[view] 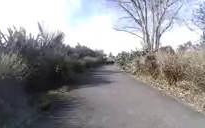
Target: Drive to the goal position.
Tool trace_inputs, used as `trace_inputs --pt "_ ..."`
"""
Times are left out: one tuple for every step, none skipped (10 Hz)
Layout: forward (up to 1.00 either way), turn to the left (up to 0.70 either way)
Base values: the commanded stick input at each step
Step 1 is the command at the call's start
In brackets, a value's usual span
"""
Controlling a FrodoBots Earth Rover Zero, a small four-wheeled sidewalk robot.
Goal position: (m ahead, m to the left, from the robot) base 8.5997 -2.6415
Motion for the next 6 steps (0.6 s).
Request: trace_inputs --pt "0.45 0.0" --pt "0.45 0.0" --pt "0.45 -0.05" --pt "0.45 -0.15" --pt "0.45 -0.26" --pt "0.45 -0.27"
